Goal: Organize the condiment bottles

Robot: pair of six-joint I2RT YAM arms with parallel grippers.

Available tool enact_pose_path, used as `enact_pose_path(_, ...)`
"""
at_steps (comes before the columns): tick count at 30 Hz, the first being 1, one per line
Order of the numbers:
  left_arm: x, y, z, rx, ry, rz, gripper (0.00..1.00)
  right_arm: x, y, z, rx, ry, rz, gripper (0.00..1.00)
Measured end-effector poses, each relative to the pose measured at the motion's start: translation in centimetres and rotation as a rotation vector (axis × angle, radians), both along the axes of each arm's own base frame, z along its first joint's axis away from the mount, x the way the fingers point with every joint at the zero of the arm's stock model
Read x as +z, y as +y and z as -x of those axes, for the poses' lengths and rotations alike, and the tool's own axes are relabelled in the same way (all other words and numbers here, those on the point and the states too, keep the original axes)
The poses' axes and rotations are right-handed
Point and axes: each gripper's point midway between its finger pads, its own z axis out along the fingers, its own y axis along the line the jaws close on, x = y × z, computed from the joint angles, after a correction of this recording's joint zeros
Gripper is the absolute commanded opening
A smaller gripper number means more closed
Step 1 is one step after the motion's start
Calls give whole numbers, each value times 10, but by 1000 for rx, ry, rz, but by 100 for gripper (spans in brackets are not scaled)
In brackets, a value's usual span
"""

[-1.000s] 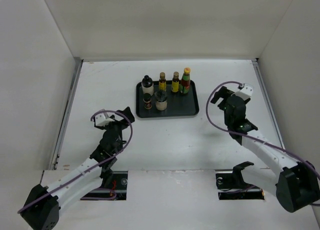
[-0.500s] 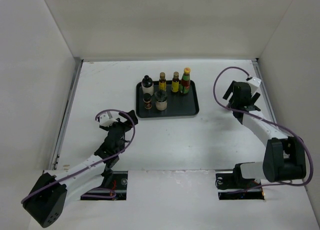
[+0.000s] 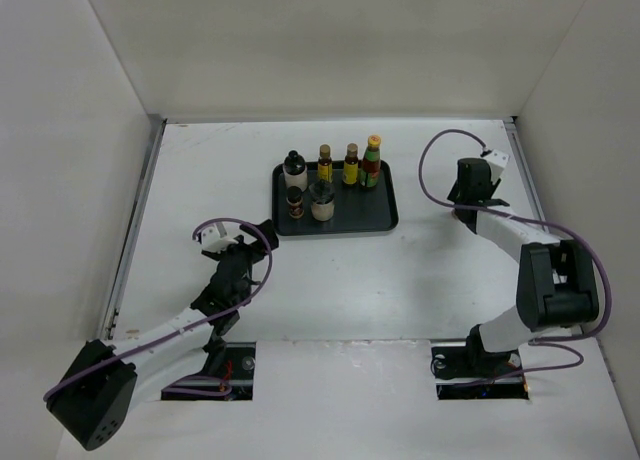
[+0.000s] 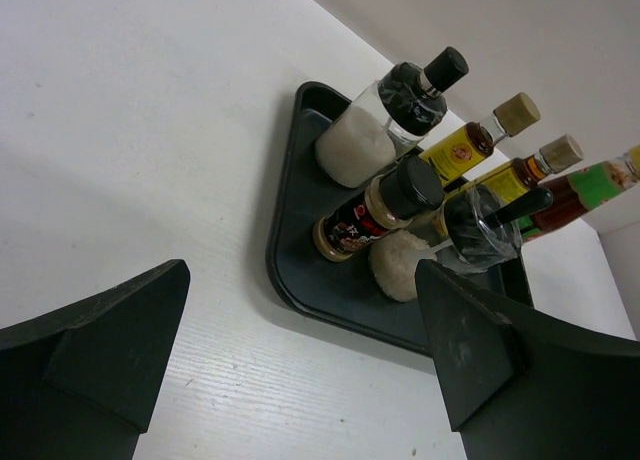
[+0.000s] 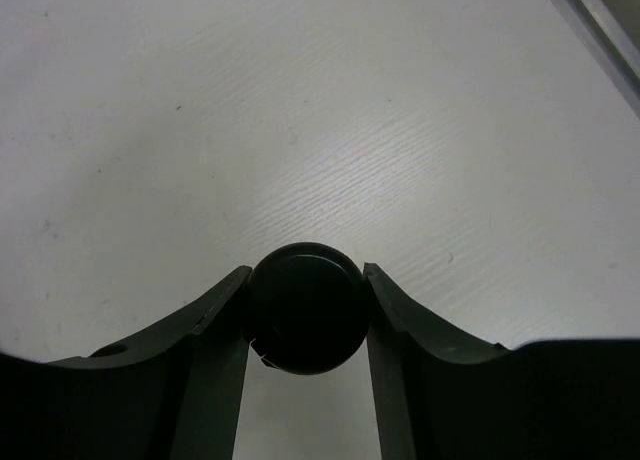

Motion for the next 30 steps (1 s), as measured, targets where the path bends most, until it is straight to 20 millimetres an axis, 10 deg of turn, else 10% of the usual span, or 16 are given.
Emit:
enact_pose_path(6,-2,0,0,0,6,-4,100,19,16,2,32,-32,59,43)
enact_pose_path(17,-13,0,-2,1,39,-28,100,91,193,-8,446,-220,-29,44)
enact_pose_path(23,-13,2,-2,8,39,-28,100,61,259,-21,565,-169,-43,45)
enact_pose_path(30,-13,4,-3,13,39,-28,100,11,277,-14,607,-56,-4,48)
